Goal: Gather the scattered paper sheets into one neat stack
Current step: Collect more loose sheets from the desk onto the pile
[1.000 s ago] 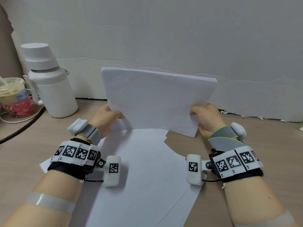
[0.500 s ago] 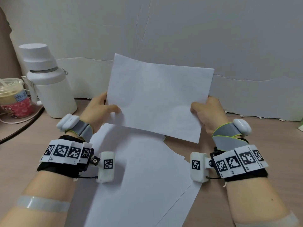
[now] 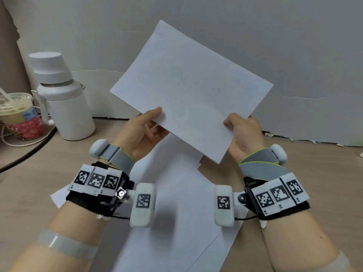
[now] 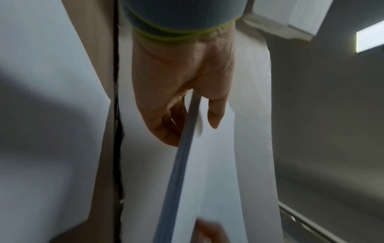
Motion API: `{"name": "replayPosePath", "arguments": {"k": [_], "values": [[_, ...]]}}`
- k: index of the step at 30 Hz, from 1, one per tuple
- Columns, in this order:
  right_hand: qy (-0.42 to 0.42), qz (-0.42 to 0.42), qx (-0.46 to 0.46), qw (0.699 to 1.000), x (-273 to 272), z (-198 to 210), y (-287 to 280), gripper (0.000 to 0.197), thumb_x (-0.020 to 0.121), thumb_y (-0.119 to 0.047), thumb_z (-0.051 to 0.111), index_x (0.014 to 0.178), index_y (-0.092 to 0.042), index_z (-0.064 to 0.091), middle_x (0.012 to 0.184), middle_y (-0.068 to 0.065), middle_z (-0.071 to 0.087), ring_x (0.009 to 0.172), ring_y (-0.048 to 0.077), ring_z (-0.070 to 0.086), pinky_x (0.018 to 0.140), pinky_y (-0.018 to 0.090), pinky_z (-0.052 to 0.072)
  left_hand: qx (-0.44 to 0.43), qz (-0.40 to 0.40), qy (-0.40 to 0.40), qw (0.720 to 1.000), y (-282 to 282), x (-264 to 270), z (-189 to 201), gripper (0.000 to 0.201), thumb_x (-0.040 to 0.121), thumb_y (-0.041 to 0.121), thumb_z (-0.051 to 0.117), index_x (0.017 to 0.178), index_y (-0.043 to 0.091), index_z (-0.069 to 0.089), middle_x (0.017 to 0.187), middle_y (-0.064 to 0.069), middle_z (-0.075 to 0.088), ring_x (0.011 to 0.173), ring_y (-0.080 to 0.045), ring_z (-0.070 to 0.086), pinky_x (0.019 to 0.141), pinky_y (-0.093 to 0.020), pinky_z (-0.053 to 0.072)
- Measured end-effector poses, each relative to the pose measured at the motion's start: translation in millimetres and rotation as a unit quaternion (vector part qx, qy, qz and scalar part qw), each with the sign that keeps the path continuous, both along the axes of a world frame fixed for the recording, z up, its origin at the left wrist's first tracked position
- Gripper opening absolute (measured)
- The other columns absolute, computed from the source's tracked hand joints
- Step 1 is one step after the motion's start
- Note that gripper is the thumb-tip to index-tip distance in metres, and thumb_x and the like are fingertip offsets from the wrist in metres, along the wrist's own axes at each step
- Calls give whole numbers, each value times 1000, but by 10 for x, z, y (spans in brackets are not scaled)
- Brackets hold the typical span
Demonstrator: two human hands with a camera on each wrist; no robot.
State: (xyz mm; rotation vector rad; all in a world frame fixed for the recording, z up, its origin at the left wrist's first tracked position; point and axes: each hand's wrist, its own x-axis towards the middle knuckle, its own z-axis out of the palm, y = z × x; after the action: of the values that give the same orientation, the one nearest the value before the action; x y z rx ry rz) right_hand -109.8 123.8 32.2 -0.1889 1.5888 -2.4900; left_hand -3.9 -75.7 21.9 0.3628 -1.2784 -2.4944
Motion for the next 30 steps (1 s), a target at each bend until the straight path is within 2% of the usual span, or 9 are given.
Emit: {"name": "replayPosePath", "arguments": {"k": [3,12,14,17,21,23,26,27,30], "values": [[13,1,-27,1000,122,0,-139,29,81,16,44,78,-10,57,76,6,58,75,24,57,73,37,50,-6,7,-9,1000,194,-57,-25,46,94,13,64,135,-4,56,135,-18,62,125,-33,60,102,-46,52],[42,52,-38,997,399,-18,-378,29,84,15,44,95,-7,60,87,8,61,80,23,60,75,37,51,-20,153,43,987,253,-64,-7,35,95,-1,59,130,3,59,123,-13,70,108,-28,70,91,-42,58],[45,87,-12,995,449,-1,-385,30,85,13,47,104,-6,61,91,9,64,80,23,62,74,37,53,-35,178,47,982,185,20,-12,35,95,-2,59,129,3,60,122,-11,71,107,-26,71,89,-39,59],[46,142,92,984,508,-46,-351,20,87,2,57,100,-11,63,92,5,66,81,20,63,76,36,53,-51,217,24,975,63,144,-64,35,92,-2,63,126,5,62,120,-9,72,108,-27,70,88,-39,59],[51,211,275,936,596,-102,-249,9,86,-18,68,94,-17,64,87,-1,67,81,21,63,73,32,45,-47,243,-5,969,-16,391,-213,24,89,-2,65,105,16,67,109,-3,74,105,-26,71,86,-39,59],[58,224,339,912,567,-122,-179,11,86,-20,71,94,-14,67,88,2,67,79,22,60,72,32,42,-31,262,-40,964,-54,462,-295,30,82,7,72,110,15,64,110,0,73,105,-25,69,79,-37,60],[60,212,441,870,528,-171,-51,20,80,-18,77,95,-11,67,85,7,60,63,19,50,54,25,41,-27,276,-75,958,-102,550,-411,48,67,19,74,114,16,63,113,-1,72,109,-27,68,86,-46,59],[80,202,495,841,537,-185,2,25,77,-21,81,94,-11,65,83,6,60,61,18,50,53,25,42,-29,272,-74,959,-92,590,-424,44,66,19,73,109,16,65,110,0,74,107,-28,69,88,-50,58],[160,215,659,702,607,-174,109,43,70,-37,87,100,-15,65,85,-4,63,75,16,57,66,25,46,-39,257,-73,963,-13,640,-407,40,72,12,74,111,13,66,107,-1,75,100,-27,71,88,-52,58]]}}
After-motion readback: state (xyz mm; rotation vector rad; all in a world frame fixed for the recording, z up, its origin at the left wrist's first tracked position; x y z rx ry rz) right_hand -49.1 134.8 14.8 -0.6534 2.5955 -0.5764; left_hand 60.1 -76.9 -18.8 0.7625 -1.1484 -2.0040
